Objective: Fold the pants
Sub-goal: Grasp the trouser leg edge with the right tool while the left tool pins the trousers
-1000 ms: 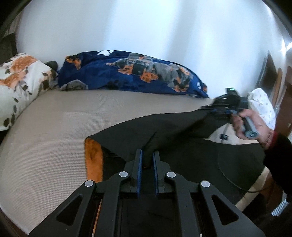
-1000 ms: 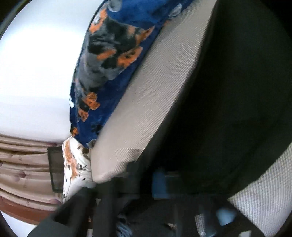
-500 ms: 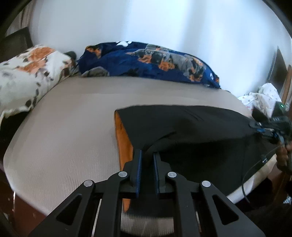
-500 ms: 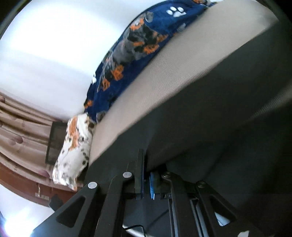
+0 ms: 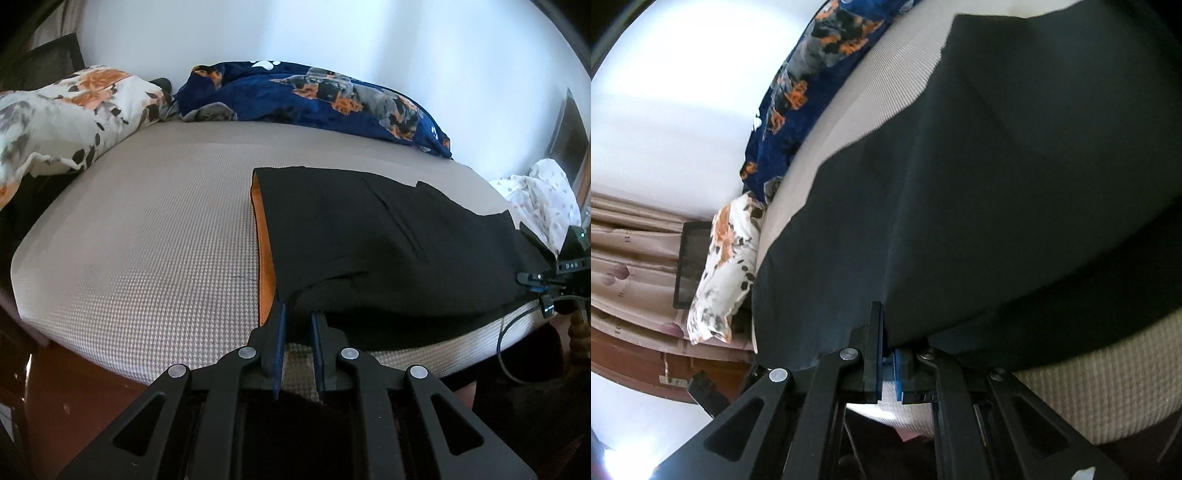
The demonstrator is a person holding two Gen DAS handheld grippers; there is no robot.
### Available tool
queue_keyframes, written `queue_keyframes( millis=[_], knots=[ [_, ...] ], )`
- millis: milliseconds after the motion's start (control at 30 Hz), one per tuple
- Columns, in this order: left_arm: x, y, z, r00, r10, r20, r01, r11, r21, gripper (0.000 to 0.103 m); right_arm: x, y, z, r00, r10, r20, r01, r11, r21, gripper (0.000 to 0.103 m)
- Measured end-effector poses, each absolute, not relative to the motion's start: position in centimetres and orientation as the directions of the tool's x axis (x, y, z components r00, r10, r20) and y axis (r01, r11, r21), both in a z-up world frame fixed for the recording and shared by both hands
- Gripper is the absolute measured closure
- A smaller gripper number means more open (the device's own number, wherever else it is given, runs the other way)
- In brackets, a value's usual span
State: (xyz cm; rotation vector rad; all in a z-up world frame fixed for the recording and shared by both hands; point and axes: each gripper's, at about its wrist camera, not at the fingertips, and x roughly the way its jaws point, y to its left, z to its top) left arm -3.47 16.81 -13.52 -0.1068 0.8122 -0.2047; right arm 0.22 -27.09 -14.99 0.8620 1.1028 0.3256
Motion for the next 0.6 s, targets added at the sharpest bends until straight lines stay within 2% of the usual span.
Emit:
queue_keyframes(
  millis=[67,233,367,600],
  knots=[
    [-3.6,16.4,-13.6,0.674,-0.209,-0.709,0.137,0.978,-0.157,0.087,0.1,-27.1,-15.4,0.447,0.625,-0.640,0.183,0.636,0.750,0.097],
    [-4.8,17.4,-12.5,0.694,-0.108,-0.712,0.063,0.994,-0.090,0.072,0.0,-27.0,-15.7,0.450,0.624,-0.639,0.167,0.644,0.747,0.097],
    [-5.8,18.2,-9.3,0.755,-0.074,-0.652,0.026,0.996,-0.083,0.072,0.1,-26.9,-15.7,0.452,0.624,-0.637,0.160,0.646,0.746,0.097],
    [-3.3,13.3,-7.4,0.758,-0.155,-0.634,0.139,0.987,-0.076,0.056,-0.7,-26.9,-15.5,0.456,0.645,-0.613,0.149,0.623,0.768,0.097]
  ],
)
